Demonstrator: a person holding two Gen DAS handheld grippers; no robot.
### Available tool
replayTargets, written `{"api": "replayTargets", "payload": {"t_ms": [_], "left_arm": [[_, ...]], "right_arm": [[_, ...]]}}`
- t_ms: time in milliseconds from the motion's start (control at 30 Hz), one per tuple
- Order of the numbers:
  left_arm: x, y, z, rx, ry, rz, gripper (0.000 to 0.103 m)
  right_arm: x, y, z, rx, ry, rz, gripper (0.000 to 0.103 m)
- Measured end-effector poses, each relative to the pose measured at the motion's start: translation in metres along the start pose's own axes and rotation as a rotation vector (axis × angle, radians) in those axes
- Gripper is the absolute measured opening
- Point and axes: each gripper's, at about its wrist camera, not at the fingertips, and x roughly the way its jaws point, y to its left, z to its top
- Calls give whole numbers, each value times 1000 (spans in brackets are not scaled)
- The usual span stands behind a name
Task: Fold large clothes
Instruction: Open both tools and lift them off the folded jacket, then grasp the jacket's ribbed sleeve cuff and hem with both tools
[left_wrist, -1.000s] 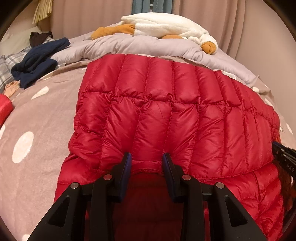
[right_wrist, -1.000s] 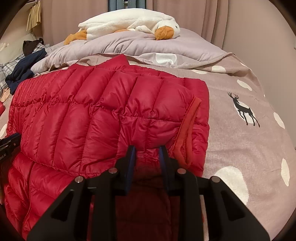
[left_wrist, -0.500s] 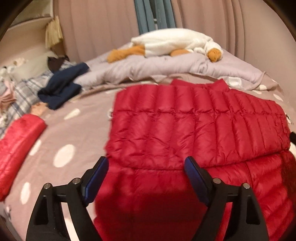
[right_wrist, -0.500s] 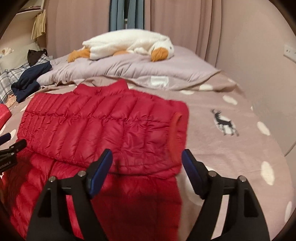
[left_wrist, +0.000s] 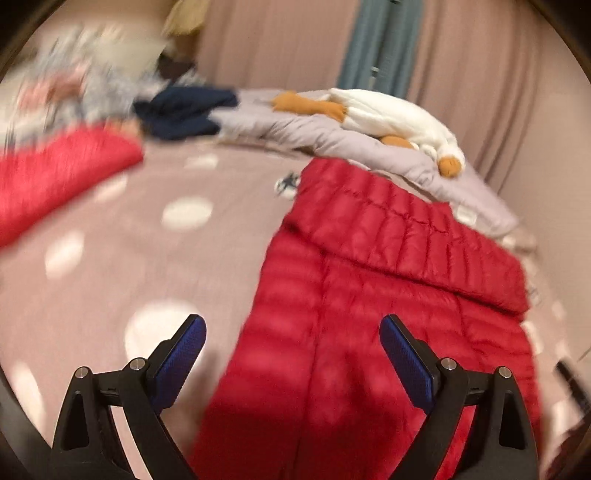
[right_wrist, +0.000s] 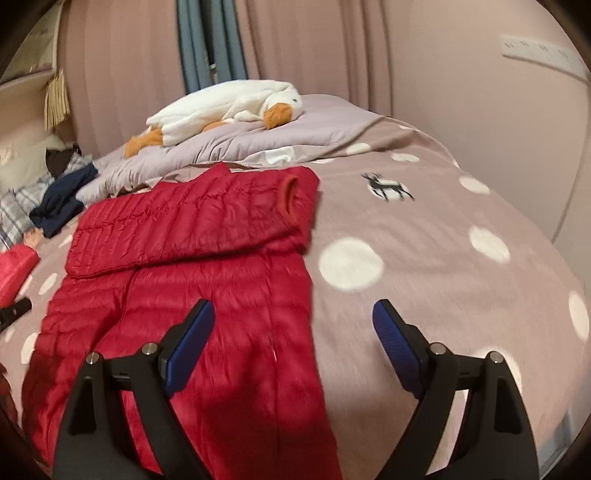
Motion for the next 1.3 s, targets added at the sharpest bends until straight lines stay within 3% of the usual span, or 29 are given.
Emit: {"api": "replayTargets", "payload": {"t_ms": [67, 200, 400, 600, 700, 767, 800, 867, 967, 1067, 1167, 1300], "left_arm": [[-5, 14, -17, -51, 16, -13, 94], [-18, 15, -44, 0, 29, -11, 94], [-29, 36, -75, -99, 77, -127, 94], [-32, 30, -88, -139, 75, -226, 89], [-28, 25, -89, -132, 84, -253, 77], [-28, 26, -91, -150, 88, -249, 55], [-27, 28, -92, -166, 94, -272, 51], [-23, 32, -94, -198, 98, -312, 41], [-24, 30, -96, -183, 71, -277, 33], [-31, 23, -94, -141, 32, -223, 25], [-43, 14, -91, -70, -41, -156, 18], [-57, 11, -86, -48, -99, -158, 15]], "right_arm": [[-10, -7, -16, 35, 4, 8, 88], [-24, -15, -47, 44, 21, 18, 88], [-32, -23, -80, 127, 48, 126, 88], [-34, -1, -105, 125, 59, 196, 86], [-30, 8, -109, 141, 55, 232, 79], [-26, 11, -111, 155, 53, 245, 69], [-25, 12, -111, 154, 49, 238, 66], [-24, 12, -111, 150, 46, 216, 44], [-22, 11, -110, 143, 35, 193, 22], [-23, 13, -109, 131, 26, 183, 13], [-32, 19, -104, 71, 2, 147, 11], [-48, 19, -92, 76, -56, 153, 10]]}}
